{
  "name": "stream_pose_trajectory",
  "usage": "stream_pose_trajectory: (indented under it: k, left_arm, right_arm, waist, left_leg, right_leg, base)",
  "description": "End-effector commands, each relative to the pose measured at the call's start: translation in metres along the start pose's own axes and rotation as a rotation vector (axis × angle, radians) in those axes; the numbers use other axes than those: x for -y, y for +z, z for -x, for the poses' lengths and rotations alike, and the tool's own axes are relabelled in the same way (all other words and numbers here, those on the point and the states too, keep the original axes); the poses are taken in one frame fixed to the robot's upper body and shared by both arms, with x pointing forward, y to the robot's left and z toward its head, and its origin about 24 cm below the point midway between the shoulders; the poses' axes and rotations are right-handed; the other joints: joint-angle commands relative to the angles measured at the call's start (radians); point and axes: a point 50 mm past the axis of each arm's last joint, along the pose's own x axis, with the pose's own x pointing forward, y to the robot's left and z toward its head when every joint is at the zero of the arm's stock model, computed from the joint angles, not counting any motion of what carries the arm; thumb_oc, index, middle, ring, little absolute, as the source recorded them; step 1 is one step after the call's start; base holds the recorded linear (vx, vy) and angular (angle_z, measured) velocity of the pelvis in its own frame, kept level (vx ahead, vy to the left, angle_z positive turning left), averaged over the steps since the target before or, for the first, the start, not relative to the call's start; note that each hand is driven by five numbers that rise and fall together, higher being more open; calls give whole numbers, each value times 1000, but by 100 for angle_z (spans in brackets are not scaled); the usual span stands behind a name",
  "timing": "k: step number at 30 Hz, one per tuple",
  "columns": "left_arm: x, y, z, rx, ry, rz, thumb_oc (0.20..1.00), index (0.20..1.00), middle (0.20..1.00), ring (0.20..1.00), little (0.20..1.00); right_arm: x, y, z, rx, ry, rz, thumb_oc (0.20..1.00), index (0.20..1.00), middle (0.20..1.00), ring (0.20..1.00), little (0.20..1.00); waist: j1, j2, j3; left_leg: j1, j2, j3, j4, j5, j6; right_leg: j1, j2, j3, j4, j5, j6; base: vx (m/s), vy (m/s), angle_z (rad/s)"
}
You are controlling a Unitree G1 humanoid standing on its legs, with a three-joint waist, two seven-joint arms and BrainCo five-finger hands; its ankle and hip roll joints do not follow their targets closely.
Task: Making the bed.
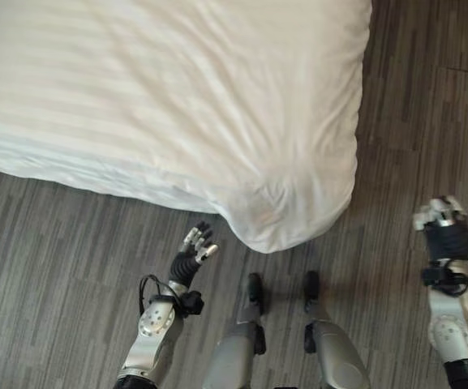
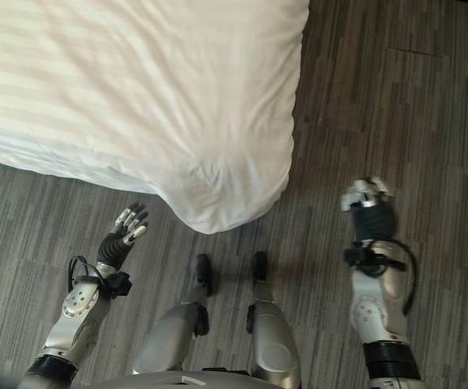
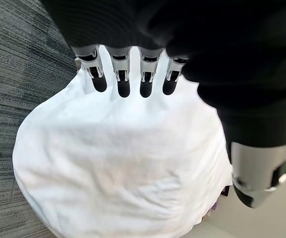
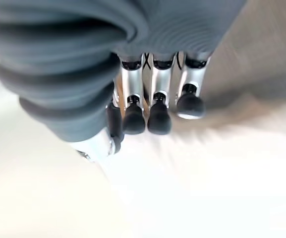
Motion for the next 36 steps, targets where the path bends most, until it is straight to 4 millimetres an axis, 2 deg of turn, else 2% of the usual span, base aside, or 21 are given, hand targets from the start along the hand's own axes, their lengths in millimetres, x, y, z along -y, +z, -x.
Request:
stream_pose_trajectory:
  k: [1,2,4,9,14,16,20,25,28,29,30,31,32,33,36]
  left_arm:
    - [-7,7,1,37,-21,-42,1000,1000,1000,1000,1000]
    - [-7,7,1,37,-21,-42,1000,1000,1000,1000,1000]
    - [-5,6,1,35,-31,-40,1000,1000,1000,1000,1000]
    - [0,1,1,21,-46,-23,1000,1000,1000,1000,1000]
    - [1,1,0,20,-59,-29,1000,1000,1000,1000,1000]
    - [3,1,1,16,-67,-26,1000,1000,1000,1000,1000]
    - [5,-2,1,2,-79,-23,1000,1000,1000,1000,1000]
    - [7,-2,0,-3,-85,-11,1000,1000,1000,1000,1000]
    - [9,-5,-1,-11,-82,2,1000,1000,1000,1000,1000]
    - [13,-7,-3,-18,-86,13,1000,1000,1000,1000,1000]
    - [15,-6,-4,-15,-89,19,1000,1000,1000,1000,1000]
    - [18,-5,-7,-10,-96,19,1000,1000,1000,1000,1000]
    - [18,-5,-7,-10,-97,19,1000,1000,1000,1000,1000]
    - [22,-3,-9,0,-104,23,1000,1000,1000,1000,1000]
    - [21,0,-11,14,-92,16,1000,1000,1000,1000,1000]
  right_arm:
    - [7,-8,-6,-7,5,-90,200,200,200,200,200]
    - [7,-8,-6,-7,5,-90,200,200,200,200,200]
    - [-3,-23,-15,-47,35,-161,200,200,200,200,200]
    - [-19,-35,-31,-53,72,-277,200,200,200,200,200]
    - [-28,-33,-43,-50,101,-258,200,200,200,200,200]
    - [-39,-25,-57,-22,151,-254,200,200,200,200,200]
    - [-39,-22,-64,-8,134,-253,200,200,200,200,200]
    - [-23,-22,-74,44,-9,-339,200,200,200,200,200]
    - [-3,-29,-74,50,-162,-376,200,200,200,200,200]
    - [26,-47,-62,-21,-361,-369,200,200,200,200,200]
    - [31,-55,-57,-62,-397,-361,200,200,200,200,200]
    - [48,-67,-41,-139,-502,-327,200,200,200,200,200]
    - [48,-67,-41,-138,-501,-327,200,200,200,200,200]
    - [68,-79,-18,-231,-621,-276,200,200,200,200,200]
    - [86,-89,12,-317,-731,-238,200,200,200,200,200]
  waist:
    - [36,-39,-59]
    - [36,-39,-59]
    - [49,-28,-59]
    - [72,-11,-59]
    - [85,0,-59]
    - [96,8,-59]
    - [106,12,-61]
    - [115,28,-56]
    - [123,41,-50]
    - [131,53,-45]
    - [133,56,-43]
    - [133,61,-40]
    - [134,61,-40]
    - [135,68,-33]
    - [128,74,-24]
  left_leg:
    - [-35,-56,-50,5,6,10]
    - [-35,-56,-50,5,6,10]
    - [-37,-57,-47,5,9,10]
    - [-45,-58,-50,5,13,10]
    - [-51,-60,-52,5,15,10]
    - [-59,-60,-54,5,18,8]
    - [-61,-60,-55,5,18,8]
    - [-67,-65,-62,5,18,7]
    - [-74,-65,-65,5,19,6]
    - [-80,-66,-67,5,17,7]
    - [-78,-65,-66,5,12,7]
    - [-86,-65,-65,5,16,8]
    - [-87,-65,-65,5,17,8]
    - [-92,-65,-66,5,16,8]
    - [-101,-65,-66,5,17,8]
  right_leg:
    - [-13,-27,18,12,2,18]
    - [-13,-27,18,12,2,18]
    - [-17,-29,16,12,5,17]
    - [-24,-30,14,12,6,16]
    - [-30,-31,14,12,9,17]
    - [-38,-33,13,12,11,17]
    - [-38,-33,10,12,10,17]
    - [-44,-32,8,12,6,14]
    - [-50,-33,8,12,5,13]
    - [-55,-33,9,12,3,14]
    - [-53,-34,9,12,-1,14]
    - [-61,-34,9,12,3,14]
    - [-62,-35,9,12,3,14]
    - [-66,-34,9,12,2,14]
    - [-77,-35,10,12,4,15]
  base:
    - [0,0,0]
    - [0,0,0]
    - [0,0,0]
    - [0,0,0]
    - [0,0,0]
    - [0,0,0]
    - [8,0,0]
    - [23,-1,3]
    - [31,-1,5]
    - [61,7,2]
    - [59,3,1]
    - [0,0,0]
    - [0,0,0]
    - [0,0,0]
    - [0,0,0]
